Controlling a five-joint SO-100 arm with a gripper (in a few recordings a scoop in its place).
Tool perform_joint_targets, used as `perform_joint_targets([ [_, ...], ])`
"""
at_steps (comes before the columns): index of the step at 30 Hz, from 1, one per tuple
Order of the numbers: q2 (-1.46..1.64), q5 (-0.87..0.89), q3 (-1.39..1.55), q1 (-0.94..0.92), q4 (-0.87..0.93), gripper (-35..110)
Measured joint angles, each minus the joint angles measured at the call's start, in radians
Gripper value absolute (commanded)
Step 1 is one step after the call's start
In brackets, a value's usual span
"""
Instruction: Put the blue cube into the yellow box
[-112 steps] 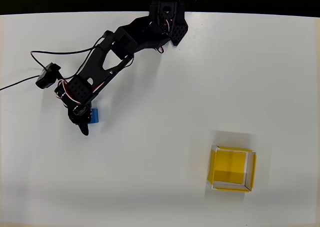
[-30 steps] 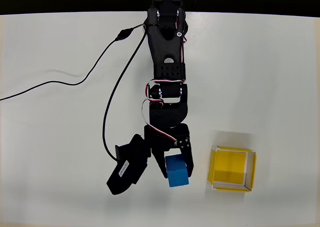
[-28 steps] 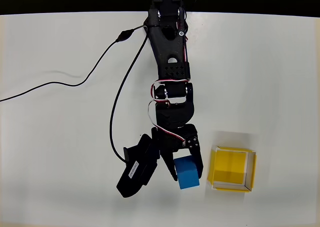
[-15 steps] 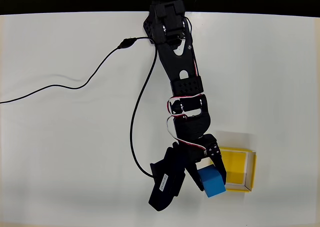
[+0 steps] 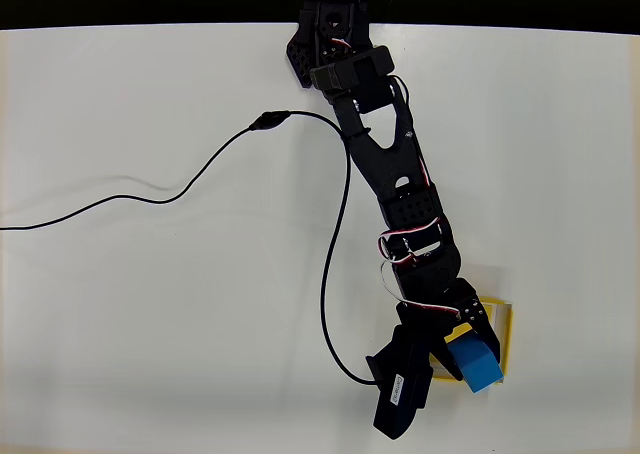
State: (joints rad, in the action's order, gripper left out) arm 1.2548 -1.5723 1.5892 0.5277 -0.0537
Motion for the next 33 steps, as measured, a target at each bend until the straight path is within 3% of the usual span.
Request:
perform_joint_targets([
  [33, -0.198, 0.097, -0.041, 0.034, 0.04, 20],
])
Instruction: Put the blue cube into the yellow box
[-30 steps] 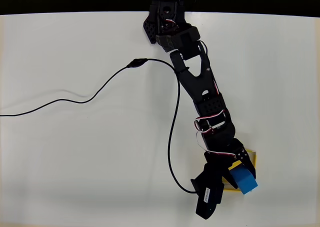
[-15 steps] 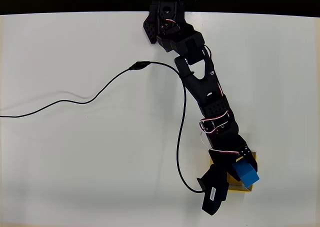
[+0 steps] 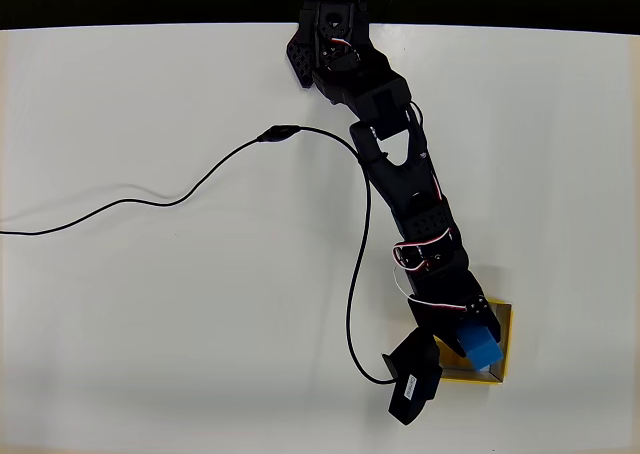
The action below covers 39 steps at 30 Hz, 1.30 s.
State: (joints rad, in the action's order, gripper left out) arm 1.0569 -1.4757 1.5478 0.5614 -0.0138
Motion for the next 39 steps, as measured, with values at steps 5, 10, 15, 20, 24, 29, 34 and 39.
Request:
perform_joint_targets([
  [5, -0.023, 0.008, -0.003, 0.0, 0.0, 27],
  [10, -0.023, 0.006, -0.005, 0.002, 0.0, 31],
  [15, -0.023, -0.037, -0.005, 0.0, 0.0, 32],
  [20, -0.02, -0.104, -0.005, 0.0, 0.011, 30],
  [24, 0.054, -0.155, -0.005, 0.0, 0.057, 24],
  [29, 0.256, -0.15, -0.005, -0.028, 0.189, 19],
  [34, 0.482, -0.123, 0.043, -0.106, 0.316, 15],
  [39, 0.658, -0.086, 0.196, -0.216, 0.39, 13],
])
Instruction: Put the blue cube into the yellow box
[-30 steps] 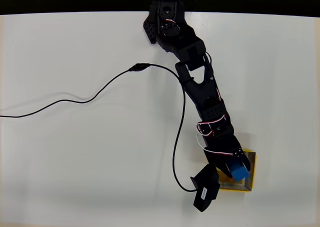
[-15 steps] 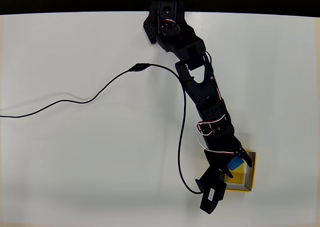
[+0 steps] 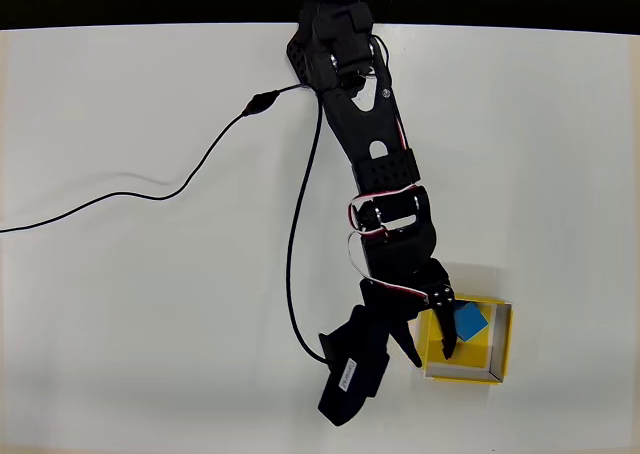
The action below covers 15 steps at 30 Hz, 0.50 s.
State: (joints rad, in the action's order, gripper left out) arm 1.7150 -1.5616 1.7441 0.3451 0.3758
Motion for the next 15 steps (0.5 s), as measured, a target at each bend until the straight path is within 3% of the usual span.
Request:
perform_joint_targets([
  [15, 0.515, 0.005, 0.684, -0.236, 0.06, 14],
])
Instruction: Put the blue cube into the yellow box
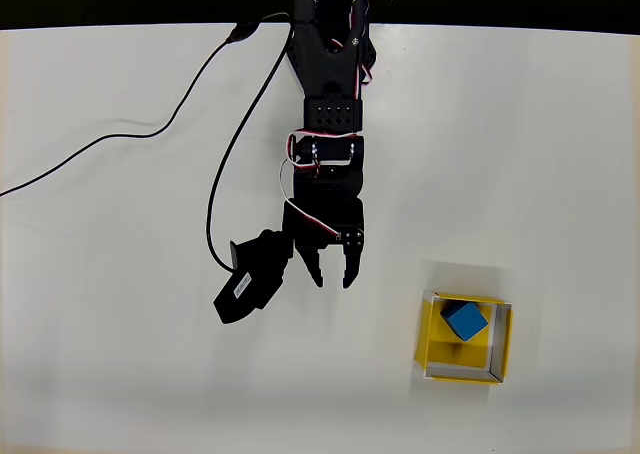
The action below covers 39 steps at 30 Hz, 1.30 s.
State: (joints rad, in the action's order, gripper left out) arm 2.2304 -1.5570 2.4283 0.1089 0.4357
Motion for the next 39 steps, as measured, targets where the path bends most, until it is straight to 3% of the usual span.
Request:
perform_joint_targets([
  [11, 0.405, 0.018, 0.356, 0.003, 0.167, 14],
  [22, 1.052, -0.021, 0.687, 0.018, 0.511, 14],
  [30, 1.086, -0.038, 0.689, -0.034, 0.606, 13],
  [39, 1.086, -0.057, 0.689, -0.067, 0.897, 13],
])
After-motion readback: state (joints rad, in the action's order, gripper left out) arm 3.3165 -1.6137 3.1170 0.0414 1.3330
